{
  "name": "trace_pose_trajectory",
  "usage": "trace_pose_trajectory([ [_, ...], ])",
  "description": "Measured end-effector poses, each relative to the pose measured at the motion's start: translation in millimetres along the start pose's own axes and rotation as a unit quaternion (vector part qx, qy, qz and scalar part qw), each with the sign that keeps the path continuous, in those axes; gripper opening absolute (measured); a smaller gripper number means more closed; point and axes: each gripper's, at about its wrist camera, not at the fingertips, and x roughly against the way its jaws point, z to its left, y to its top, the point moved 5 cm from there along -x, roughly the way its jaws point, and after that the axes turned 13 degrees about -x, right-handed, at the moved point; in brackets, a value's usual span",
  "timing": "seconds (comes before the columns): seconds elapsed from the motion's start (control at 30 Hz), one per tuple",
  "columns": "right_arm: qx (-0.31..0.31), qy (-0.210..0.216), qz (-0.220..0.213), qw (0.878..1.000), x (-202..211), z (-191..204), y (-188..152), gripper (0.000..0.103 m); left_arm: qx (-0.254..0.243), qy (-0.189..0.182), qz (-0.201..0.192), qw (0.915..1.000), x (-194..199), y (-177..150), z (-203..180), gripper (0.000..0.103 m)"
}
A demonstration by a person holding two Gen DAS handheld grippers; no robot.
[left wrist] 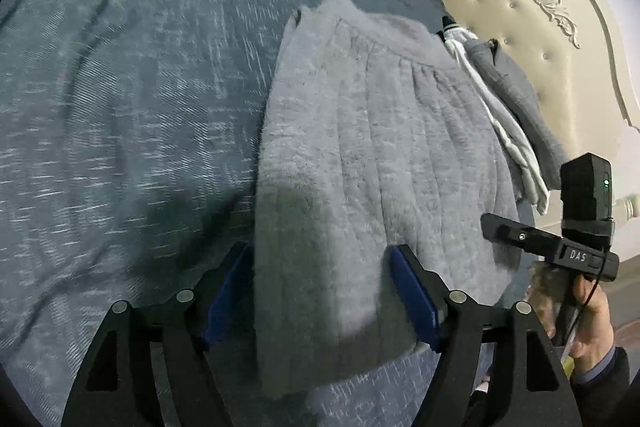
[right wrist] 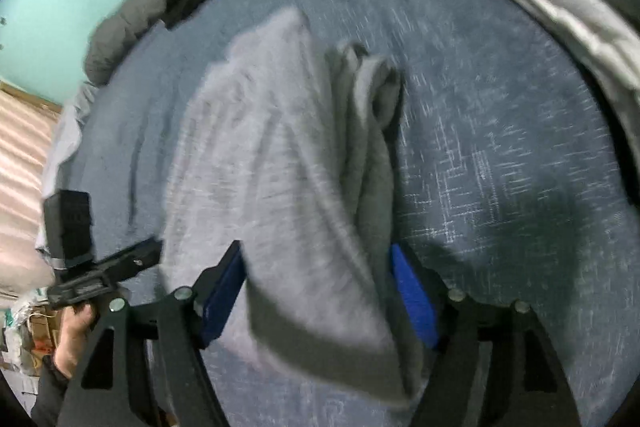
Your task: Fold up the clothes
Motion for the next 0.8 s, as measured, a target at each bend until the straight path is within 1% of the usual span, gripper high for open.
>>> trace_pose_trajectory([
  [0.1,0.002,0.006,0.014,1.000,-11.6,-1.1,3.3,0.084,-0.002,-0.005,0.000,1.0000,-6.0,1.4,0.2,0.079],
  [0.2,0.003,0.014,0.029,0.999,-20.3,-5.6,5.4,0.084,-0.004,-0.010,-0.001,0.9999,-11.9,2.7,0.3,0.079],
  [0.3,0.004,0.026,0.034,0.999,-23.1,-8.0,7.0,0.084,-0.006,-0.015,-0.002,0.9999,-14.4,3.5,-0.5,0.079],
  [0.4,0.014,0.026,0.031,0.999,-23.0,-5.0,7.4,0.084,-0.013,-0.018,-0.004,0.9998,-9.8,1.9,-1.3,0.078],
  [0.47,0.021,0.026,0.028,0.999,-22.8,-2.8,7.7,0.084,-0.018,-0.018,-0.005,0.9997,-4.5,-0.1,-1.5,0.071],
  [0.53,0.021,0.027,0.027,0.999,-23.4,-2.6,6.8,0.083,-0.024,-0.019,-0.007,0.9995,0.8,-2.2,-1.7,0.067],
  [0.6,0.023,0.030,0.026,0.999,-23.9,-1.3,5.4,0.079,-0.030,-0.019,-0.009,0.9993,6.1,-4.2,-1.9,0.067],
  [0.63,0.024,0.031,0.025,0.999,-24.1,-0.7,4.6,0.079,-0.033,-0.020,-0.010,0.9992,8.8,-5.3,-1.9,0.067],
  [0.8,0.048,0.010,0.016,0.999,-9.8,-8.2,-16.6,0.079,-0.051,-0.018,-0.012,0.9984,22.7,-13.3,-2.5,0.067],
])
